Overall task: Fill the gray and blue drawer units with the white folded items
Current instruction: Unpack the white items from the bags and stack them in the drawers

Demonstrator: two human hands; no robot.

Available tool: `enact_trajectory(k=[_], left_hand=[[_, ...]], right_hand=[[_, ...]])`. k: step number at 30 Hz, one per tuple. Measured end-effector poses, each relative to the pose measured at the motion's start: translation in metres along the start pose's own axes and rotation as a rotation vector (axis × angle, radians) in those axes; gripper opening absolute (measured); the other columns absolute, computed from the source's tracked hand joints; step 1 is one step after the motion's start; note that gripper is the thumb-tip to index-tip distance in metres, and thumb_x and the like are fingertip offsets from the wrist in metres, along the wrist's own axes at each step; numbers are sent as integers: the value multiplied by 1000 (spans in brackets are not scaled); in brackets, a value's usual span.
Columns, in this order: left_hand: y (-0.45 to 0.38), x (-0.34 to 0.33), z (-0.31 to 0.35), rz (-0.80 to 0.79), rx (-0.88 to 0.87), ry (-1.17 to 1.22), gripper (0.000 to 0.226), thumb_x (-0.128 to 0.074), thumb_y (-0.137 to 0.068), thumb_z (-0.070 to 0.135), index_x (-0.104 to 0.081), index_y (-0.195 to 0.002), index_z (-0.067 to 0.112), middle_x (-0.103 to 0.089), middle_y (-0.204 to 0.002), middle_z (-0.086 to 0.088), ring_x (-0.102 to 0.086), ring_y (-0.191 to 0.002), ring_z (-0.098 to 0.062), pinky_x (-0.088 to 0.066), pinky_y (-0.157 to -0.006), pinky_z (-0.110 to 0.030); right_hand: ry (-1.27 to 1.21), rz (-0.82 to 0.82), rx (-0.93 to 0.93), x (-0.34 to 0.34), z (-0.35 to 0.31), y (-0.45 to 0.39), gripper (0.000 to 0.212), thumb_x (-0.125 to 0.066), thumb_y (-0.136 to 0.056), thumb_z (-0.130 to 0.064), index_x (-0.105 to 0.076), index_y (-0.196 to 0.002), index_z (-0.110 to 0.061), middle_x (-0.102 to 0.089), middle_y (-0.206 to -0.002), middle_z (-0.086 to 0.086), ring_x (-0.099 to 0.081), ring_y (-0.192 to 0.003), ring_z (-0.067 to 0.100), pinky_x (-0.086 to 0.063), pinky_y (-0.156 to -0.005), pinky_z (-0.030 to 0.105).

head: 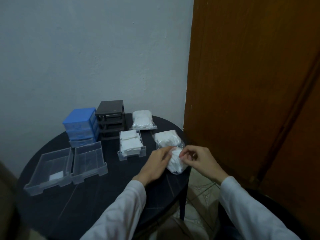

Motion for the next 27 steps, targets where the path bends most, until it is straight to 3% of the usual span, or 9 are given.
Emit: enact_trajectory(k=[5,9,12,17,21,24,27], left_hand=[[5,-1,0,0,27,57,37,-50,-96,20,-51,-133,18,-60,-125,0,-55,-113,-8,-39,-95,-13],[7,1,-2,10,30,41,46,-57,-89,12,-49,-134,16,-57,-128,-1,-50,-112,-5,-33,-92,-10],[6,1,-1,7,24,33,49,-58,-88,9,-47,-135,15,-56,-130,-1,-49,-114,-5,-32,-95,-10],[5,1,-4,17,47,30,51,-57,-88,8,-44,-137,12,-52,-135,-2,-48,-122,-10,-31,-101,-14],[2,3,-6,13,61,19,52,-56,-88,7,-44,-138,14,-53,-134,-2,-48,-123,-12,-31,-100,-14],[0,3,-7,13,65,1,53,-56,-88,8,-43,-139,15,-50,-137,-3,-45,-126,-13,-29,-101,-15],[0,2,-7,14,70,3,54,-56,-89,9,-42,-140,16,-48,-139,-2,-43,-127,-11,-27,-103,-14]], right_hand=[[256,68,56,-13,4,3,24,-70,-80,-26,-64,-102,-20,-51,-85,-12,-48,-73,-1,-34,-60,6],[371,123,34,-14,4,2,21,-66,-84,-25,-63,-104,-18,-45,-88,-9,-46,-78,5,-29,-59,8],[469,134,56,-20,2,1,20,-61,-88,-28,-63,-105,-19,-43,-91,-9,-43,-82,5,-28,-69,16],[456,161,32,-23,4,-3,17,-51,-93,-27,-59,-105,-19,-52,-98,-2,-51,-88,14,-29,-76,24],[385,119,44,-19,6,-3,10,-52,-92,-25,-57,-98,-18,-57,-90,-2,-54,-81,15,-37,-72,27],[316,80,39,-13,8,-2,7,-51,-93,-25,-53,-94,-18,-57,-81,-2,-54,-74,14,-33,-63,25],[282,74,25,-12,10,-2,11,-57,-90,-25,-55,-97,-18,-56,-86,-4,-52,-78,11,-33,-61,15]])
Point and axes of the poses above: each hand's wrist, its own y-axis away from the middle knuckle, its own x-axis out of the back of the hand, z = x × y, the point moved 5 cm from there along -y, towards the middle knuckle
